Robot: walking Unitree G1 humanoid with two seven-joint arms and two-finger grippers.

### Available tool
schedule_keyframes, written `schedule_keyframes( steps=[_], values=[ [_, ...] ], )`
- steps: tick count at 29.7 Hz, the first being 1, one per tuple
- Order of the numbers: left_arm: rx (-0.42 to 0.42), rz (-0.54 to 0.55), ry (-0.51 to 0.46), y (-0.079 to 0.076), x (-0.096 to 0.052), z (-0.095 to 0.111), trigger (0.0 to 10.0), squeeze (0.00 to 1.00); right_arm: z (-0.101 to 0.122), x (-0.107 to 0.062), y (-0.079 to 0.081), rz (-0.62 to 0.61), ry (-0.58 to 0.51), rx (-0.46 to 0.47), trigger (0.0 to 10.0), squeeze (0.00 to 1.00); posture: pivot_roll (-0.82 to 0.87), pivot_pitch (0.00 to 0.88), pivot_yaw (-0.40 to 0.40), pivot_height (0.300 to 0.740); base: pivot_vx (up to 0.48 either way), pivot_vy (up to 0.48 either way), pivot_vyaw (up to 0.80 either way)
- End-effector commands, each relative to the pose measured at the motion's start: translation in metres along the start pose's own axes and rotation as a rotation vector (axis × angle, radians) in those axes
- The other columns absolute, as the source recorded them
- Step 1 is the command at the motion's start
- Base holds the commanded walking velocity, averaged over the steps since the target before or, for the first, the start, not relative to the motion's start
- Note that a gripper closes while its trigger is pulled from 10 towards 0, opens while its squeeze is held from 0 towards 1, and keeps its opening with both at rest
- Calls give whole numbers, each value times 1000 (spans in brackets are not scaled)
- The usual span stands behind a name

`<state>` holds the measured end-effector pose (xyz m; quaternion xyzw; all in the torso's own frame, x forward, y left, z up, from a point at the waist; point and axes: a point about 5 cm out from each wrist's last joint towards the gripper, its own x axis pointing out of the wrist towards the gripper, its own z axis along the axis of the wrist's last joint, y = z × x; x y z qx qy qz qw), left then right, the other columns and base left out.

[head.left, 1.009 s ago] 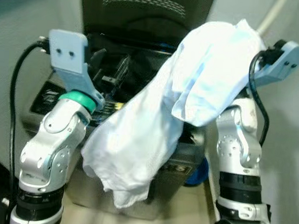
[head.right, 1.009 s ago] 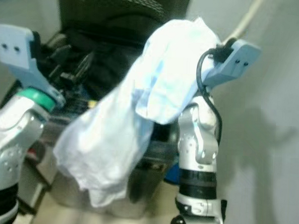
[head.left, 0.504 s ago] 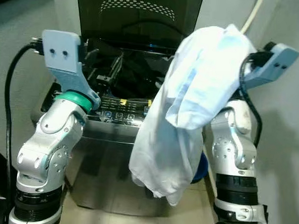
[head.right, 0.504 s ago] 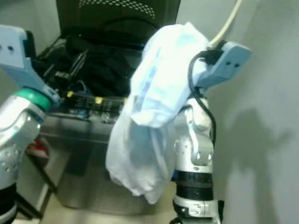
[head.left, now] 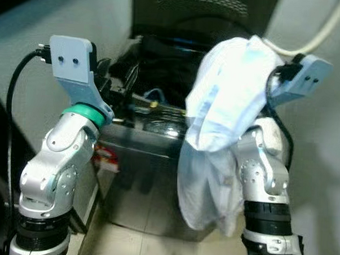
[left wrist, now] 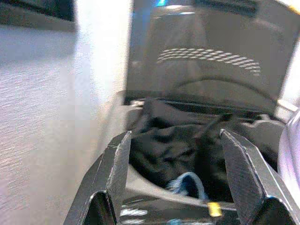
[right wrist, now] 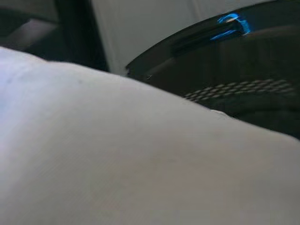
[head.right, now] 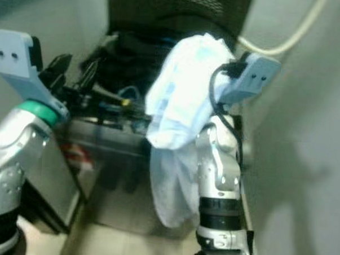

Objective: Clothes washing

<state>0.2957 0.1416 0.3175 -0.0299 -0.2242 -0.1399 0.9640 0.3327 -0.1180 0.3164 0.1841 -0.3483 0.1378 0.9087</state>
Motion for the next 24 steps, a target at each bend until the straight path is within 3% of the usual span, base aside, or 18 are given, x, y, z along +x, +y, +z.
schedule_keyframes(
  steps=[1,6,12,16,24],
  values=[
    [18,2,12,-3,1,-3,10000,0,7,1,-1,16,-36,-32,10000,0,106,97,-11,724,0,0,0],
    [76,55,-21,3,3,-1,10000,0,3,-3,6,62,-19,-30,10000,0,105,98,-12,724,159,0,0],
    [86,55,-24,3,4,-1,10000,0,-1,-5,7,77,-5,-47,10000,0,104,98,-12,724,444,0,0],
    [82,48,-26,1,4,0,10000,0,-2,-6,5,57,0,-44,10000,0,102,100,-12,724,457,0,-800],
    [76,43,-24,-1,4,-2,10000,0,1,-6,4,49,-16,-63,10000,0,101,100,-12,724,418,0,0]
  ],
)
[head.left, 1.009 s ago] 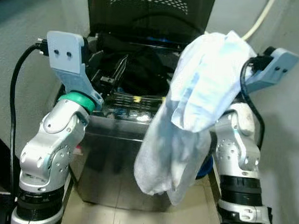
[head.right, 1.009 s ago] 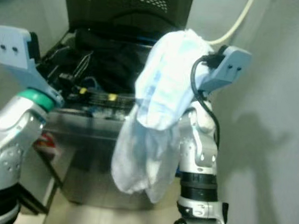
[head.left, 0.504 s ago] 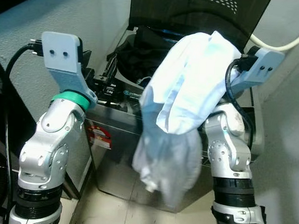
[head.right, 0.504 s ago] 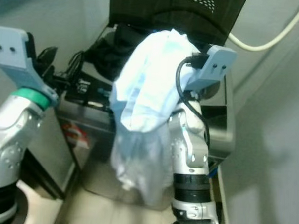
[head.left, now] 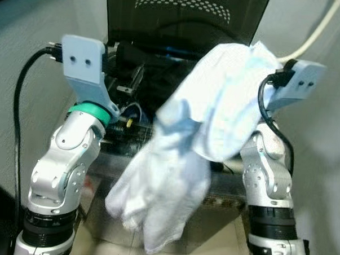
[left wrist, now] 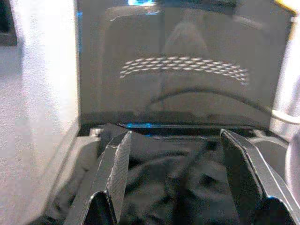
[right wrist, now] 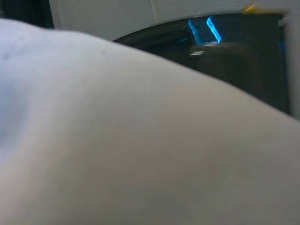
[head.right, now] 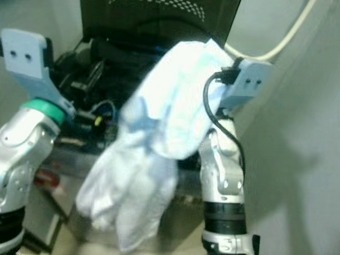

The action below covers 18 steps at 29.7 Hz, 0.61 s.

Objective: Clothes washing

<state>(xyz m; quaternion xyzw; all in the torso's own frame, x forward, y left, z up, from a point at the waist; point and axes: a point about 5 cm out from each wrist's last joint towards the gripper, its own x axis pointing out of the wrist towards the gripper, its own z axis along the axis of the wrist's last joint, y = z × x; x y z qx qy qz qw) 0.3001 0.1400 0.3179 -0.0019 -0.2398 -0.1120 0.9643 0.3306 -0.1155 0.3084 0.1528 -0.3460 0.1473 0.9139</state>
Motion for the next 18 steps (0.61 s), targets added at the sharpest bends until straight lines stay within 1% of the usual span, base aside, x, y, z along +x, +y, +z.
schedule_keyframes(
  steps=[1,5,18],
  values=[
    [5,3,0,0,-1,0,10000,0,7,1,2,11,-36,-12,10000,0,101,100,-12,724,244,0,0],
    [0,-40,14,-6,-2,-1,10000,0,7,1,1,12,-37,-14,10000,0,102,100,-11,724,0,0,0],
    [-11,-38,11,-4,0,-1,10000,0,6,2,2,17,-40,-13,10000,0,105,92,-10,724,0,0,0]
  ],
)
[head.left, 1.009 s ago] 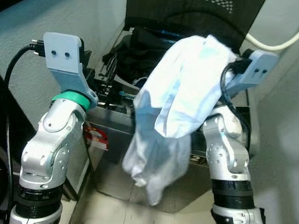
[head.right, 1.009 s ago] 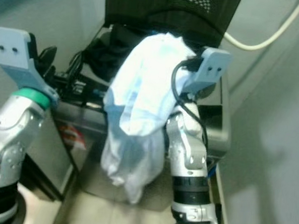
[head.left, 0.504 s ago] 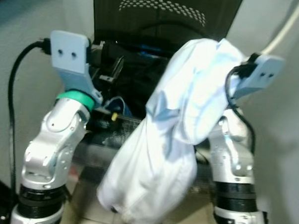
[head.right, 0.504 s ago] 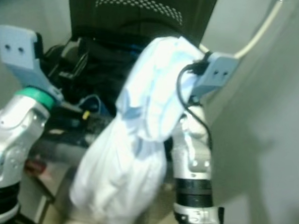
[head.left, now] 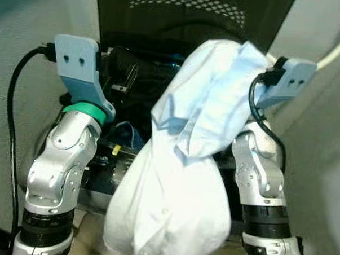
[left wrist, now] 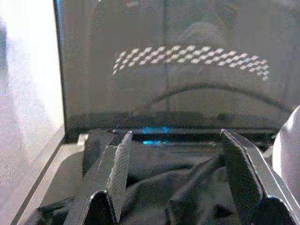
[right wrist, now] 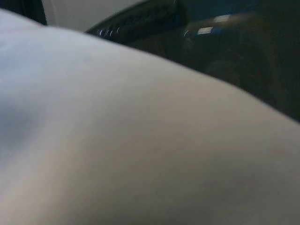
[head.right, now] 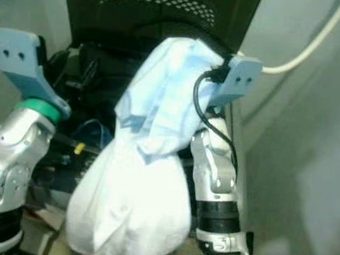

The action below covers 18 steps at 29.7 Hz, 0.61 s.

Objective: Clothes washing

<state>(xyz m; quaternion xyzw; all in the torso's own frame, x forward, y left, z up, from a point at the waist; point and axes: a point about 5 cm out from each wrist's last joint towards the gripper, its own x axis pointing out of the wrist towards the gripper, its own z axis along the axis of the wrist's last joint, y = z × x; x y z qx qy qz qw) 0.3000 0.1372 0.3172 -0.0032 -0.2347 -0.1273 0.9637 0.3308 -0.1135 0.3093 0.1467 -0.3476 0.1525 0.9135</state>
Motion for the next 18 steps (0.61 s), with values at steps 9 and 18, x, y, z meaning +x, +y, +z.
schedule_keyframes(
  steps=[9,18],
  values=[
    [-22,4,12,-1,0,-1,10000,0,7,1,0,8,-42,-5,10000,0,102,93,-9,724,0,0,0],
    [-27,12,13,0,0,-2,10000,0,7,0,-1,7,-39,-6,10000,0,100,97,-10,724,0,480,0]
  ],
)
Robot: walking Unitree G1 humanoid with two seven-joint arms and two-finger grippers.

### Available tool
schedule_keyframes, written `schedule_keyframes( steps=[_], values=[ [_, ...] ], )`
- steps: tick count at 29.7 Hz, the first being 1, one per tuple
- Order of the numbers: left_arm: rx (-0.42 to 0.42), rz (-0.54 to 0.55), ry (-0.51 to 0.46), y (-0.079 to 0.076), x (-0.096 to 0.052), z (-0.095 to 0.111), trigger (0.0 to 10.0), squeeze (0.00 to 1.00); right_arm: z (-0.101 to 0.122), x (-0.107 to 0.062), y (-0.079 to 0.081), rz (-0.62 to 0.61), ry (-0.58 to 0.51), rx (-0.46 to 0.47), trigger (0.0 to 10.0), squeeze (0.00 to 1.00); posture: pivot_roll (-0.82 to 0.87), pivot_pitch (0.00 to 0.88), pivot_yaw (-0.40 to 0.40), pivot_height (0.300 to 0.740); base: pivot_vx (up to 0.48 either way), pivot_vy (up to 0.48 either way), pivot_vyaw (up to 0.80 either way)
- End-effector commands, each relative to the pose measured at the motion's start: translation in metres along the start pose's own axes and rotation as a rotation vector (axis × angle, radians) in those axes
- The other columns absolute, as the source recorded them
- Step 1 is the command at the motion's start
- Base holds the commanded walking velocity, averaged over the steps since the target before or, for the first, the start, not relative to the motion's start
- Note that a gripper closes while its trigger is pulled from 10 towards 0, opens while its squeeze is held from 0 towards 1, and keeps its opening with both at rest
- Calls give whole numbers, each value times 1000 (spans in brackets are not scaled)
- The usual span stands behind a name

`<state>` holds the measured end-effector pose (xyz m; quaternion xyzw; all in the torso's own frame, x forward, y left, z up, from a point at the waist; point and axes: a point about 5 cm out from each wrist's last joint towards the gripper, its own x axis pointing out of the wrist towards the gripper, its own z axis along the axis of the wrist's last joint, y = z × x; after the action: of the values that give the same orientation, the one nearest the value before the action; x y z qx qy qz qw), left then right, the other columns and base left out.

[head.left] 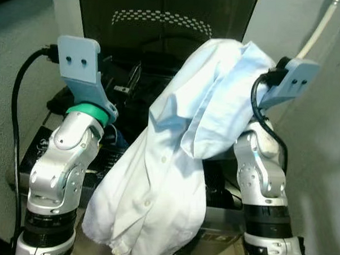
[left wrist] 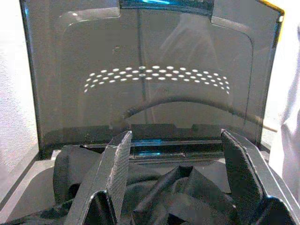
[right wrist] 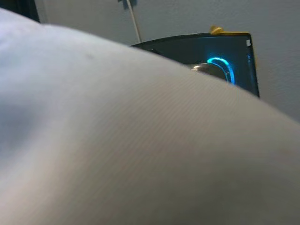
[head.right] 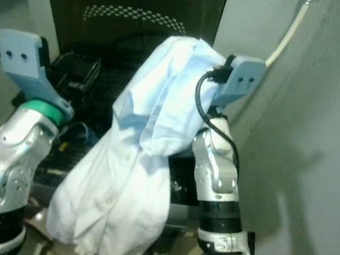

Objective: Clothes washing

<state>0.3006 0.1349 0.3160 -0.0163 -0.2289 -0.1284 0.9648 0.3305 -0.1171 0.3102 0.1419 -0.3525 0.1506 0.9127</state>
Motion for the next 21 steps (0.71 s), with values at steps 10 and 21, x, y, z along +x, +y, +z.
schedule_keyframes(
  steps=[10,21],
  values=[
    [17,7,2,2,-1,0,10000,0,4,1,2,6,-30,5,10000,0,102,97,-9,724,0,115,0],
    [17,1,4,1,0,0,10000,0,4,0,2,5,-31,1,10000,0,98,97,-4,724,0,0,0]
  ],
)
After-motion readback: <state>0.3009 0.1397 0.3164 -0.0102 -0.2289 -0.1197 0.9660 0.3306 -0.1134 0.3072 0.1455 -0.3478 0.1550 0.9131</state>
